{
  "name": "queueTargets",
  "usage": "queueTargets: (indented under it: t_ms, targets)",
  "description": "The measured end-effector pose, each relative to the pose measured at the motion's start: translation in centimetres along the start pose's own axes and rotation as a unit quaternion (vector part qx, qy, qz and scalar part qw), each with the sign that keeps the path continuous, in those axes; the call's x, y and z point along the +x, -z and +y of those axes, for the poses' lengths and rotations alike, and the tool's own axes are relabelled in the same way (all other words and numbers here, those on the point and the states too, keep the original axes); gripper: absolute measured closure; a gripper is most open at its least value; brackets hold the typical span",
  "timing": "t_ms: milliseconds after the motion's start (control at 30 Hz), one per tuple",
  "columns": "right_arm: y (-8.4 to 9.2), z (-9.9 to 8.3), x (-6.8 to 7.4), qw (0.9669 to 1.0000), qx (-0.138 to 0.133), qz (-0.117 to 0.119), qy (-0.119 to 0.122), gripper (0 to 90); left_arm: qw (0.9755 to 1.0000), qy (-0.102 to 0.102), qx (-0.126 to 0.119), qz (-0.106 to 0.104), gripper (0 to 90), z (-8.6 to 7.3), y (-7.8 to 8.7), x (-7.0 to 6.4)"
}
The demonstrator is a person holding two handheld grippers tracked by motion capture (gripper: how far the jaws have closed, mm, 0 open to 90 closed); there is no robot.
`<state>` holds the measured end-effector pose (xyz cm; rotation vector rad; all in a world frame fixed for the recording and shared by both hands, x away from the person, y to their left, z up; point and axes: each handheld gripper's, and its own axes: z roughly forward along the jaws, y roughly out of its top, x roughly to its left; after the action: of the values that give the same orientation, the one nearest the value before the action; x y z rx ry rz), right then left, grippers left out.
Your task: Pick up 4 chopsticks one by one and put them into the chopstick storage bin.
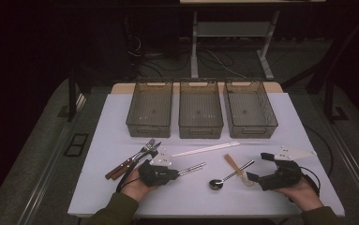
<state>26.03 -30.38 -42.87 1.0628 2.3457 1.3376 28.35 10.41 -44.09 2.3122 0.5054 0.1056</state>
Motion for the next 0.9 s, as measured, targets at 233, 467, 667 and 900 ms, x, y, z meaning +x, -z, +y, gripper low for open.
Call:
queueTargets:
  t_ms: [233, 467, 667, 900]
  targets:
    - [0.00, 0.00, -0.02, 1.0000, 0.000, 0.000, 0.000, 2.8, 0.9999, -0.006, 0.002, 0.013, 82.8, -0.03, 0.04, 0.05]
    - [0.01, 0.00, -0.02, 1.0000, 0.000, 0.000, 0.000, 2.8, 0.9998, -0.010, 0.009, 0.011, 82.0, -0.03, -0.18, -0.04]
    - [0.01, 0.01, -0.03, 1.0000, 0.000, 0.000, 0.000, 2.8, 0.9998, -0.012, 0.016, 0.005, 82.2, -0.05, -0.45, -0.09]
    - [-0.03, 0.01, 0.01, 1.0000, 0.002, 0.001, 0.000, 2.8, 0.9999, 0.008, 0.006, -0.012, 80.0, -0.28, -0.51, 0.23]
